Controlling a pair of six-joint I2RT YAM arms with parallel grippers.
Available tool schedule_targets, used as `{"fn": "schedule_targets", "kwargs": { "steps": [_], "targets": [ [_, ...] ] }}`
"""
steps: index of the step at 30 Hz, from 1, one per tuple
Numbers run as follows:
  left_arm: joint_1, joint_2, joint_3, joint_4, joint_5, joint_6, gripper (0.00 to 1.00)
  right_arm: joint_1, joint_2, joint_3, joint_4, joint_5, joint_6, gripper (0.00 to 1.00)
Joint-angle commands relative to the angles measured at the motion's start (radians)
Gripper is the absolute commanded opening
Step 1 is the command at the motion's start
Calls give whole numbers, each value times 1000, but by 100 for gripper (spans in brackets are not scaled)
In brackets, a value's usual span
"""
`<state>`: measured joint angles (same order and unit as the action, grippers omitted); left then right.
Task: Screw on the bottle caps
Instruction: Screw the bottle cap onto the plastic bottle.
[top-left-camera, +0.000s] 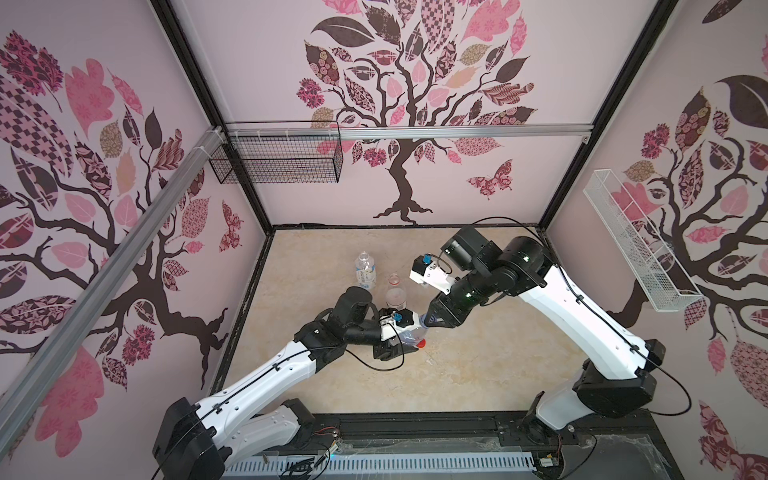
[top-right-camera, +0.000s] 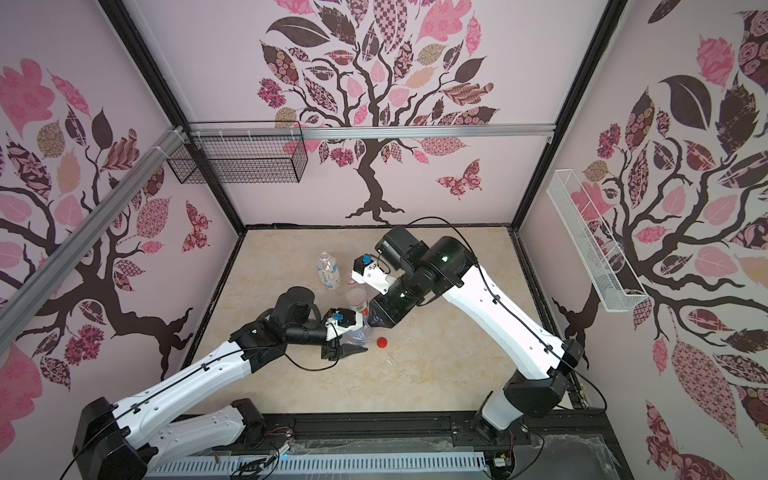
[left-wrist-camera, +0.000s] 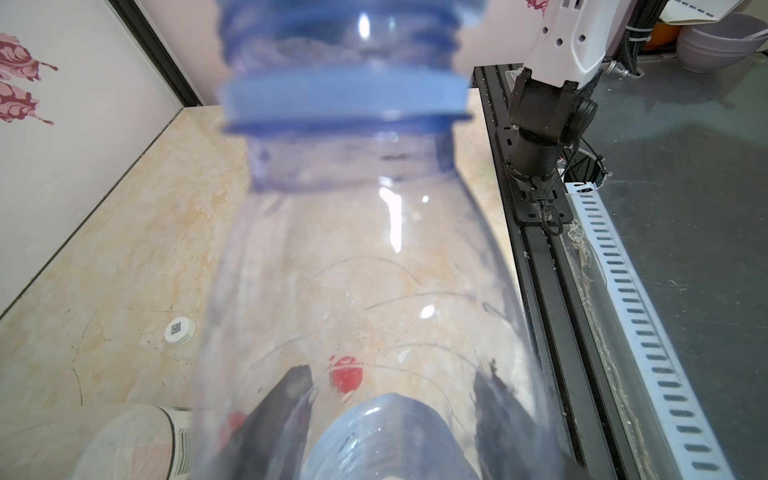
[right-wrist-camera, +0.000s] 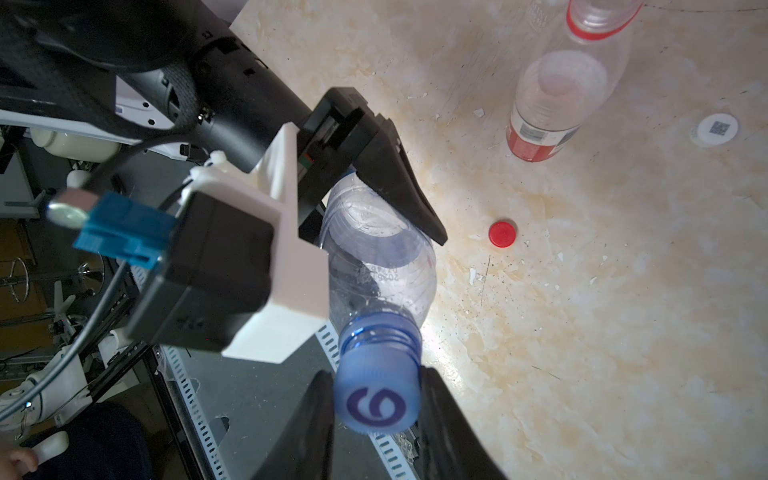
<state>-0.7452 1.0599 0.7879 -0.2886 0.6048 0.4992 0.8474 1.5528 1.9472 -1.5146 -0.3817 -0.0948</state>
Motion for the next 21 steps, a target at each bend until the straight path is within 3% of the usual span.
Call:
{"fn": "schedule_targets", "kwargs": {
  "steps": [1, 17, 21],
  "targets": [
    [-2, -41, 29, 112, 29, 19, 65, 9, 29, -12, -20, 21, 9, 34],
    [-6, -64, 19, 154, 37, -6, 65, 10, 96, 52, -39, 39, 96, 34],
    [-6, -83, -10, 203, 32, -24, 65, -8, 87, 33, 1, -80, 124, 34]
  ]
}}
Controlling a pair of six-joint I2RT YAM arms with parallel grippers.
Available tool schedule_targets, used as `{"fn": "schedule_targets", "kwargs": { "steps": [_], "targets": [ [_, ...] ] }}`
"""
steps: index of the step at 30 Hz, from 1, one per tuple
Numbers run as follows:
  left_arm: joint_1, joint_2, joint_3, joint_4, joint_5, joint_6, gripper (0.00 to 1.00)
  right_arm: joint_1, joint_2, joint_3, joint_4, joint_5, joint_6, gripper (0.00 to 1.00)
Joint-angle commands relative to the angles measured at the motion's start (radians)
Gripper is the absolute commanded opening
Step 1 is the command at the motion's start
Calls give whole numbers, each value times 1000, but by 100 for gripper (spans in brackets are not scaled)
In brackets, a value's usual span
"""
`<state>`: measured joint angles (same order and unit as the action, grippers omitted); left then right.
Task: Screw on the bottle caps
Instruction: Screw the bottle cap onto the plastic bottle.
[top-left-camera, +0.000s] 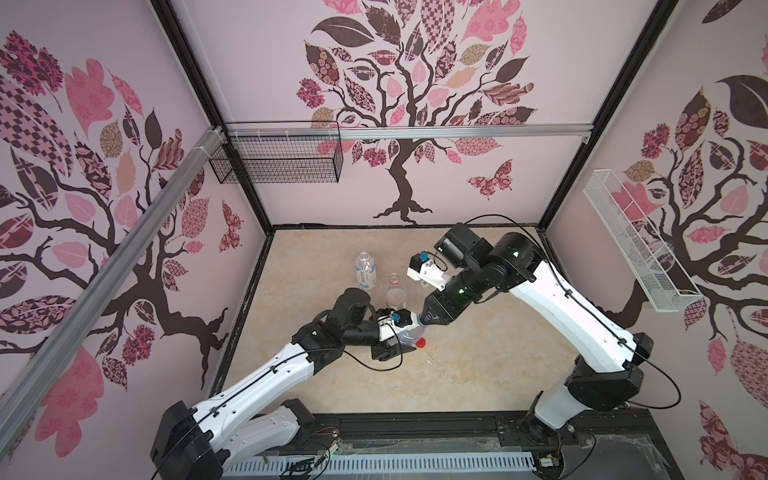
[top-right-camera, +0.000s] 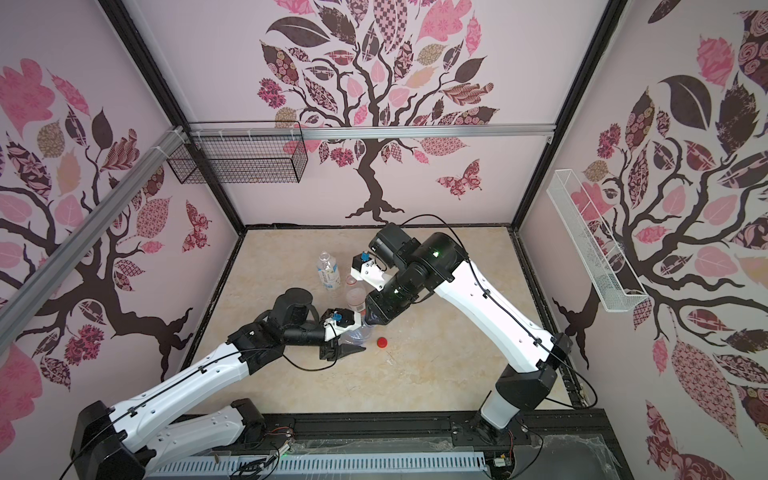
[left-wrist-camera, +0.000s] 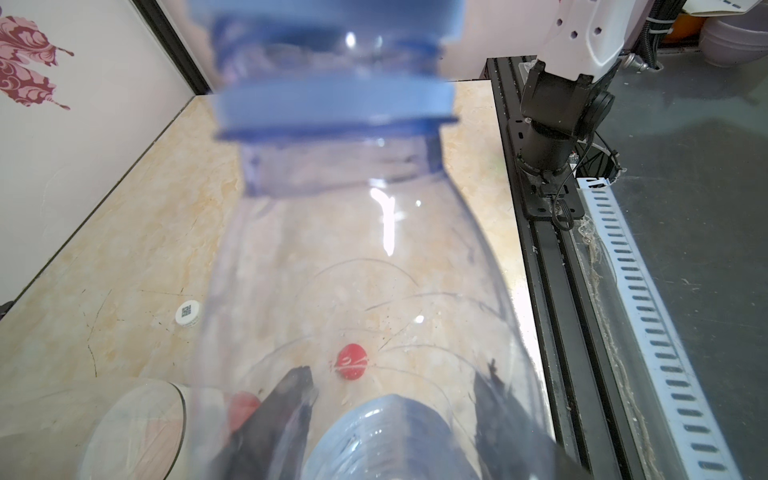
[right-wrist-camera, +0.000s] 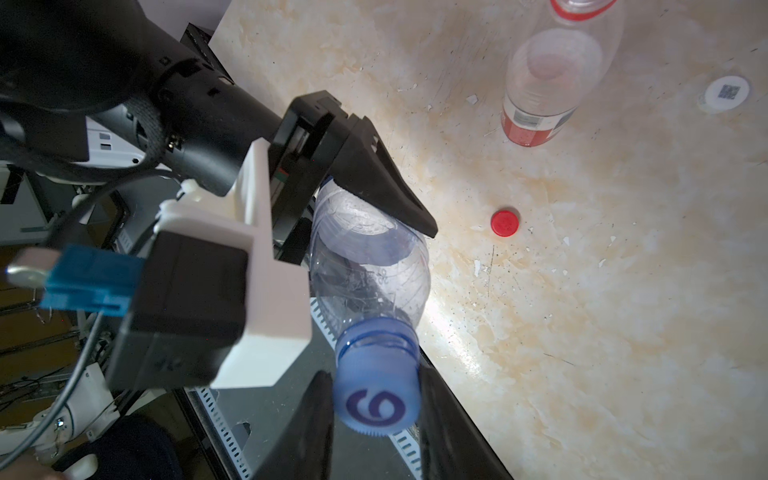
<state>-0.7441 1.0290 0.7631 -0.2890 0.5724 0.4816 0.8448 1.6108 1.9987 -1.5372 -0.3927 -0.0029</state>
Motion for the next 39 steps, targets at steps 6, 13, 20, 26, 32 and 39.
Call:
{"fn": "schedule_targets", "kwargs": {
  "steps": [6, 13, 20, 26, 32, 39],
  "targets": [
    [-8, -79, -20, 266, 50, -36, 65, -19, 32, -36, 41, -128, 55, 34],
    [-8, -79, -23, 287, 28, -59, 65, -14, 44, -17, -17, -52, 37, 34],
    [-8, -93, -48, 329, -12, -71, 65, -21, 46, 5, -38, 13, 69, 35],
    [-8, -95, -53, 333, -10, -54, 65, -19, 64, 24, -21, -39, 87, 34],
    [-25, -69, -11, 226, -12, 38, 64, -10, 93, 78, -71, -19, 69, 34],
    [-24, -69, 4, 252, -52, 33, 64, -9, 90, 26, -40, -20, 90, 34]
  ]
}}
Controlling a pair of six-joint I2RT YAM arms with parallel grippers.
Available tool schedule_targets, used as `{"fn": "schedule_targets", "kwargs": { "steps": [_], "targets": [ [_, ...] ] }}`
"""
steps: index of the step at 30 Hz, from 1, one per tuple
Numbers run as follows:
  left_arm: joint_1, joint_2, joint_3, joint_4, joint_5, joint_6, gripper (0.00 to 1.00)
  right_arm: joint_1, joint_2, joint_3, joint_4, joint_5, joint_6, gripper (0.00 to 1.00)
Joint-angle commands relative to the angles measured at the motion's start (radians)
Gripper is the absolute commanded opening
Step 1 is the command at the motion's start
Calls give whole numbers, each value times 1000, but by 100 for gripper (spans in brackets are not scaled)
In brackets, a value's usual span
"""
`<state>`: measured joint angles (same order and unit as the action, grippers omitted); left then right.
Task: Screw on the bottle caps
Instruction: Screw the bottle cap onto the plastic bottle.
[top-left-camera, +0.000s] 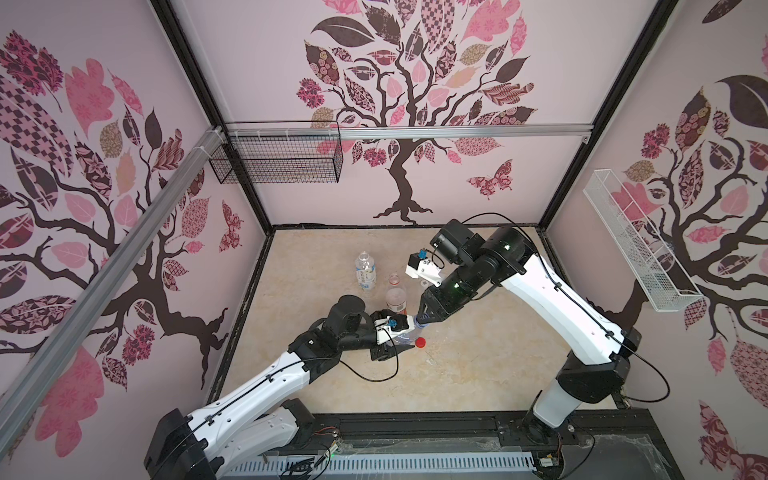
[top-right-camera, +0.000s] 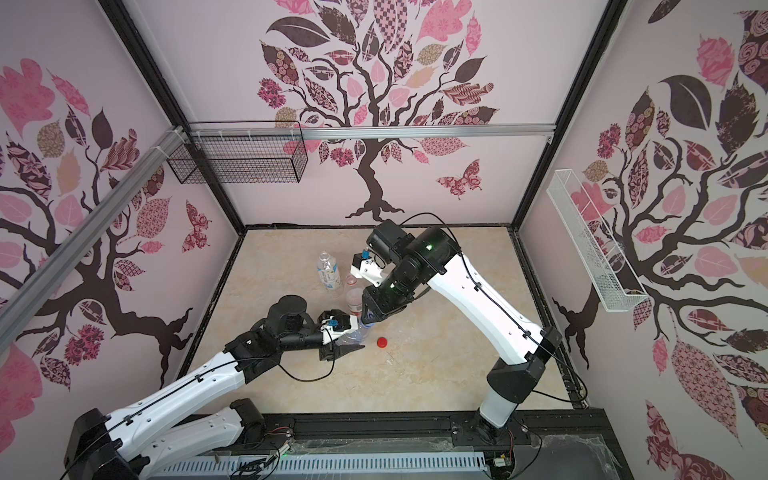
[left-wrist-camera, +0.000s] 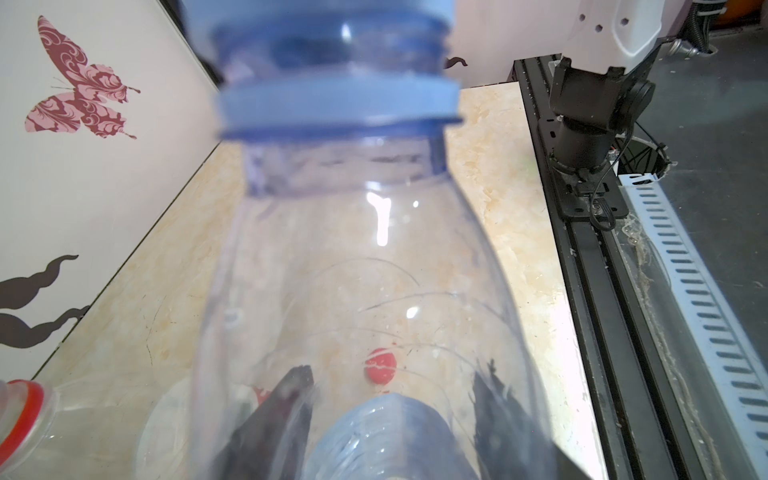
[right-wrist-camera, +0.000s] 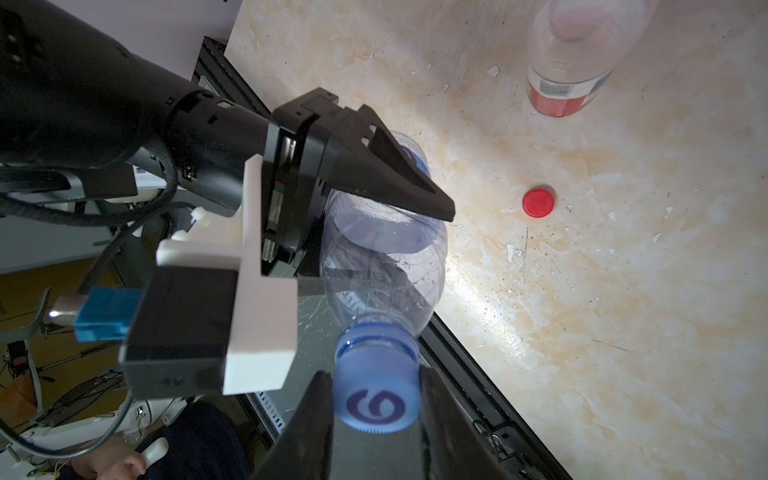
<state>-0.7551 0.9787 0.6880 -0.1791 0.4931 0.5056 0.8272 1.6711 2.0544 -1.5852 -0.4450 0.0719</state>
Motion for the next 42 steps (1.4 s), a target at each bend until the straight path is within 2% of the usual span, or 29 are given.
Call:
{"fn": "schedule_targets", "kwargs": {
  "steps": [1, 9, 13, 19, 23, 27, 33, 36, 42],
  "targets": [
    [-14, -20, 78, 166, 20, -12, 64, 8, 26, -38, 22, 38, 26, 34],
    [-13, -11, 67, 290, -87, -165, 64, 10, -5, -116, 109, 88, 126, 34],
    [-21, -17, 59, 298, -122, -109, 64, 9, -3, -145, 126, 81, 211, 34],
    [-37, -35, 37, 322, -167, 2, 64, 5, 14, -151, 155, 1, 340, 34],
    [-41, -41, 10, 435, -238, -16, 64, -8, 10, -196, 183, 2, 463, 35],
    [-62, -24, -2, 517, -300, -18, 64, -14, -38, -309, 337, -55, 610, 34],
    [-64, 4, -14, 582, -344, -25, 64, -48, -72, -354, 440, -76, 725, 34],
    [-64, 3, -14, 565, -341, -13, 64, -59, -63, -328, 428, -85, 707, 34],
    [-60, -29, -20, 512, -315, -47, 63, -60, -45, -217, 289, 28, 557, 34]
  ]
}}
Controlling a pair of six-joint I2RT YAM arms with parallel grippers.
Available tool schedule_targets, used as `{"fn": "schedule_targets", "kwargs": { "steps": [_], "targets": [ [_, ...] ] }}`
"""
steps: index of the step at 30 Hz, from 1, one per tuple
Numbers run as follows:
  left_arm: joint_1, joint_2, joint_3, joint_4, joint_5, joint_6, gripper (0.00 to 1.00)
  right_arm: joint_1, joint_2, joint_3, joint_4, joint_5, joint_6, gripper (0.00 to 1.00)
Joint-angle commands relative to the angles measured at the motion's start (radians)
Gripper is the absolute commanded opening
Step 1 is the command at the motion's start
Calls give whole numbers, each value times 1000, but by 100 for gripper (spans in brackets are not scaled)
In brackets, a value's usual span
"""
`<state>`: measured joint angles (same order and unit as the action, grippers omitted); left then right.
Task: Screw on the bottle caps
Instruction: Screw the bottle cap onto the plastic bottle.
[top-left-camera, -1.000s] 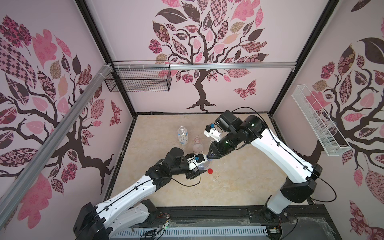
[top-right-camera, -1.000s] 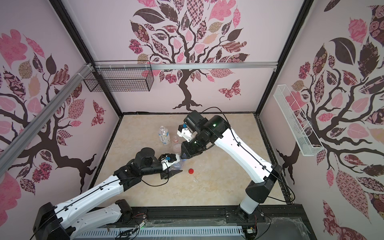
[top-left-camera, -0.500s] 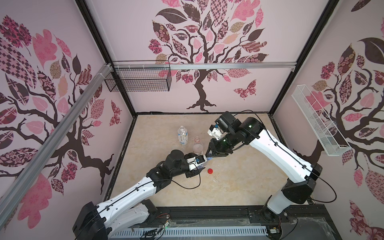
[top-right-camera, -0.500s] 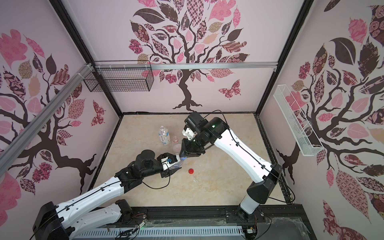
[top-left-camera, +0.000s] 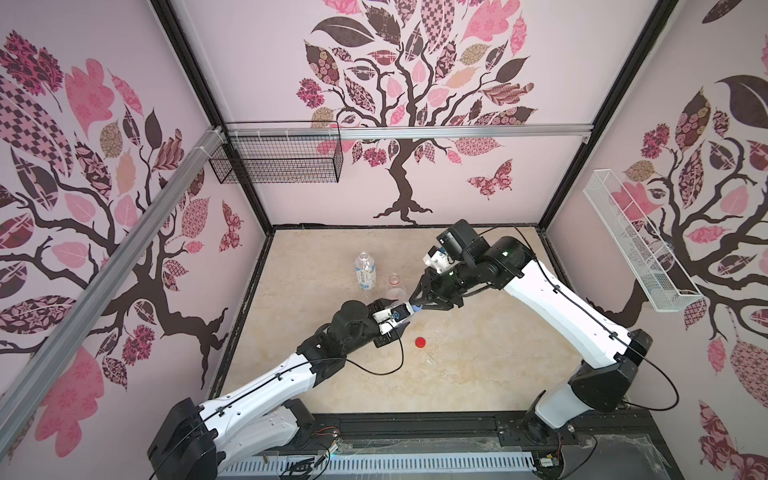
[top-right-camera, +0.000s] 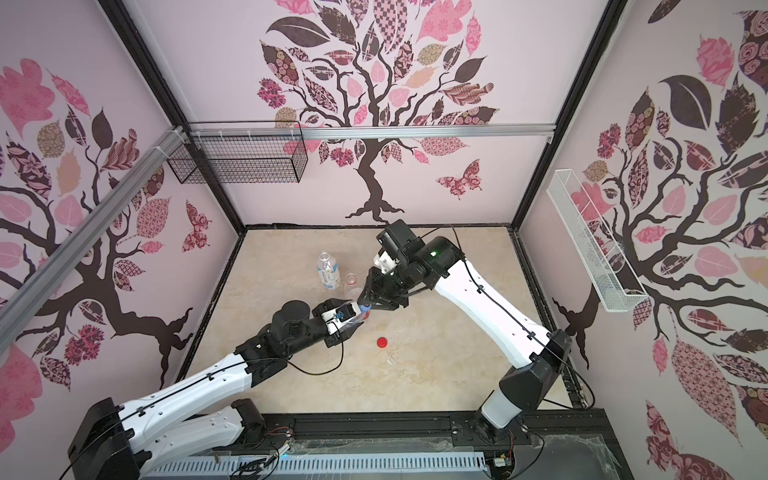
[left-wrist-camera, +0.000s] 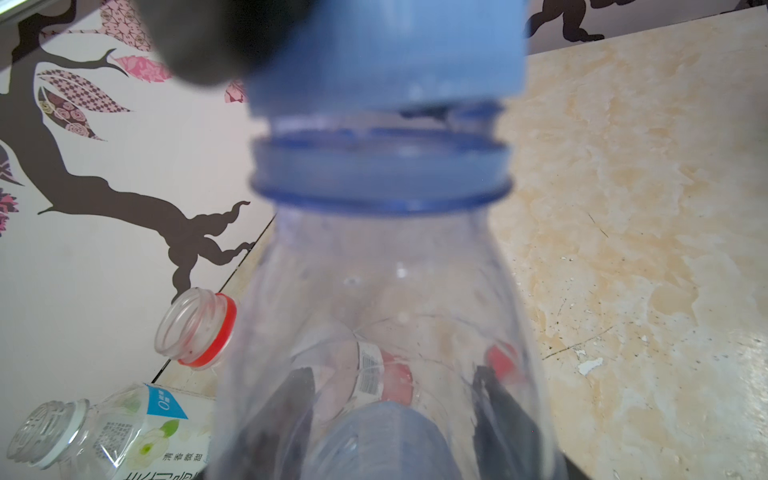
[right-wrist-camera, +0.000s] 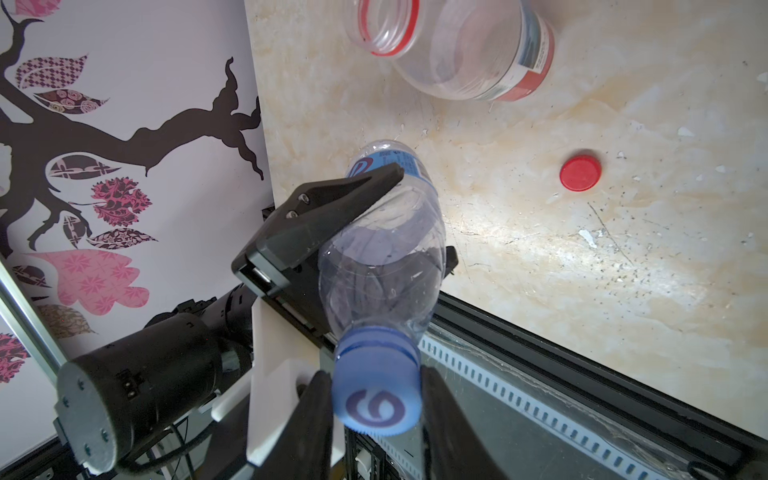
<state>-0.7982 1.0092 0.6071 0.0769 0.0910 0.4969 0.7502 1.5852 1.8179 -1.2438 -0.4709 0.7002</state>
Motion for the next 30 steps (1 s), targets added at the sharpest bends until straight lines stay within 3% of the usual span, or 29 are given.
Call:
{"fn": "schedule_targets", "kwargs": {
  "steps": [1, 7, 12, 23, 30],
  "targets": [
    [-13, -65, 59, 252, 102, -60, 63, 17, 39, 33, -72, 75, -104, 34],
    [71, -96, 57, 220, 325, -211, 60, 17, 29, 105, -133, 97, -323, 34],
    [83, -93, 119, 104, 452, -216, 55, 20, 92, 223, -254, 94, -439, 32],
    [83, -35, 198, 158, 329, -412, 54, 104, 63, 207, -149, 207, -500, 31],
    [83, -50, 164, 180, 329, -420, 54, 102, 31, 194, -105, 196, -507, 31]
  ]
}}
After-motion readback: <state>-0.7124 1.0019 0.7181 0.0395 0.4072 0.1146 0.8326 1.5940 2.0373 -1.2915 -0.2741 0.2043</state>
